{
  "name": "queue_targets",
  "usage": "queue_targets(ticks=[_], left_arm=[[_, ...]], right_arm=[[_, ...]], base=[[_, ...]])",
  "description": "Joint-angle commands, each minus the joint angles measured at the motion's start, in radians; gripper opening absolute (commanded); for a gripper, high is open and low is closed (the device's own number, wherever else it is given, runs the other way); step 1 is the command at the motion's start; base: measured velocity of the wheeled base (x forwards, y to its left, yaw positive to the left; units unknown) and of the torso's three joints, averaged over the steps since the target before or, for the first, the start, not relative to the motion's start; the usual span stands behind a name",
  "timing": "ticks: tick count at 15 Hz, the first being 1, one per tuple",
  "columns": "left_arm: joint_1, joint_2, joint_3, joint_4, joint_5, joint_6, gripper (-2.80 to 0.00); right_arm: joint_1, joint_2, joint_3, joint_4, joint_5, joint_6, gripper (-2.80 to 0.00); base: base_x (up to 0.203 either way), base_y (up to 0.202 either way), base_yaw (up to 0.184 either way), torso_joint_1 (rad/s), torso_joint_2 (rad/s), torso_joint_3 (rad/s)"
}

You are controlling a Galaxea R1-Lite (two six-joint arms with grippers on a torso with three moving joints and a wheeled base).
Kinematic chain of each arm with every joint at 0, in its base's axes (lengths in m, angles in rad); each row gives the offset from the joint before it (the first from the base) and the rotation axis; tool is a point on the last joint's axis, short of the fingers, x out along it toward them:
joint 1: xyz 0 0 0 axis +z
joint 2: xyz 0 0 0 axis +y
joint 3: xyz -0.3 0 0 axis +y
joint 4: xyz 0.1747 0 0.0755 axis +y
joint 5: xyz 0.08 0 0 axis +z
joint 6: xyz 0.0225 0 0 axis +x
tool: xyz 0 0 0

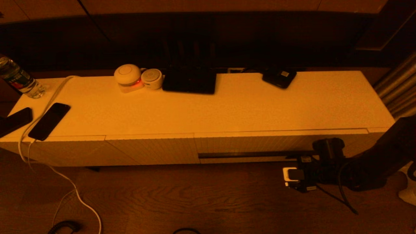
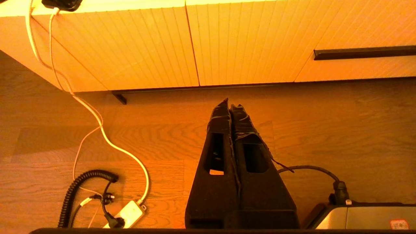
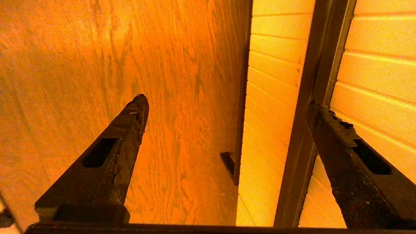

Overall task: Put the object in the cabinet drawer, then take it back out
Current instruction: Take the umbrella out of the drawer and put it on the table

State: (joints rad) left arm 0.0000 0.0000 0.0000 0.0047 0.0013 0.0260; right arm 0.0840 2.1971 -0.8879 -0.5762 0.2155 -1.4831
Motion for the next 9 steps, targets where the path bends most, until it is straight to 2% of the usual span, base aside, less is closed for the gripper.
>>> queue_targets(ticks=[1, 9], left_arm=[[0.000, 0.000, 0.000, 0.000, 0.000, 0.000, -2.80], [0.000, 0.000, 0.000, 0.000, 0.000, 0.000, -2.80]], right_arm=[[0.000, 0.017, -0.019, -0.005, 0.002, -0.008, 0.00], [0.003, 0.012, -0.025, -0.019, 0.004, -0.006, 0.00]], base=[[0.000, 0.000, 0.000, 0.000, 0.00, 0.000], [0.000, 0.000, 0.000, 0.000, 0.00, 0.000]])
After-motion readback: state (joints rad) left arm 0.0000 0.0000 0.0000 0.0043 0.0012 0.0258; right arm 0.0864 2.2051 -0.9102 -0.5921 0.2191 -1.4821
